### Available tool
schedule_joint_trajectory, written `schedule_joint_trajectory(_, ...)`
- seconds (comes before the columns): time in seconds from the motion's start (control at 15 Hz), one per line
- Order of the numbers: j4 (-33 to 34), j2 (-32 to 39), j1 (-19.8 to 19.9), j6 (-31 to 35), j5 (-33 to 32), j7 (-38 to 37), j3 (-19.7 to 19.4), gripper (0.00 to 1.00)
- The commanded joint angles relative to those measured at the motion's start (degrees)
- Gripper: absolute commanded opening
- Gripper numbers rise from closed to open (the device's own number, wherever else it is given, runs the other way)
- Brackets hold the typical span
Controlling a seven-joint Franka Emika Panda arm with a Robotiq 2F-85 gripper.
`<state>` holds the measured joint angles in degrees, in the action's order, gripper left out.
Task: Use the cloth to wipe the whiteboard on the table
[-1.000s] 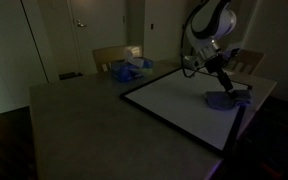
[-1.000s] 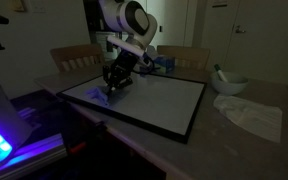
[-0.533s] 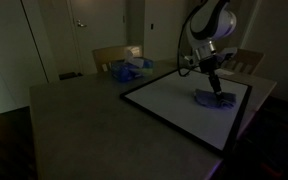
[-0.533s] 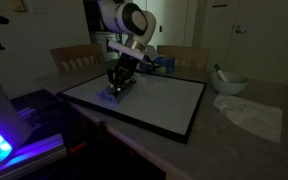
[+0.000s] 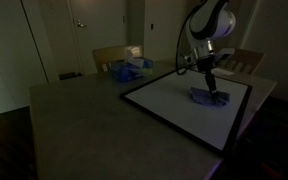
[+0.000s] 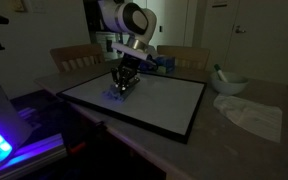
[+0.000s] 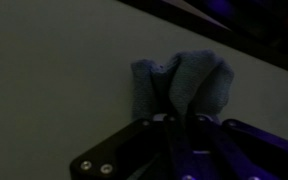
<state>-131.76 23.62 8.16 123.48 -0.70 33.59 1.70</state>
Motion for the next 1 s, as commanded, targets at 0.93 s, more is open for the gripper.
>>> schedule_joint_trajectory(0.93,10.38,6.19,-0.9,-0.03,-2.64,1.58,1.17,0.02)
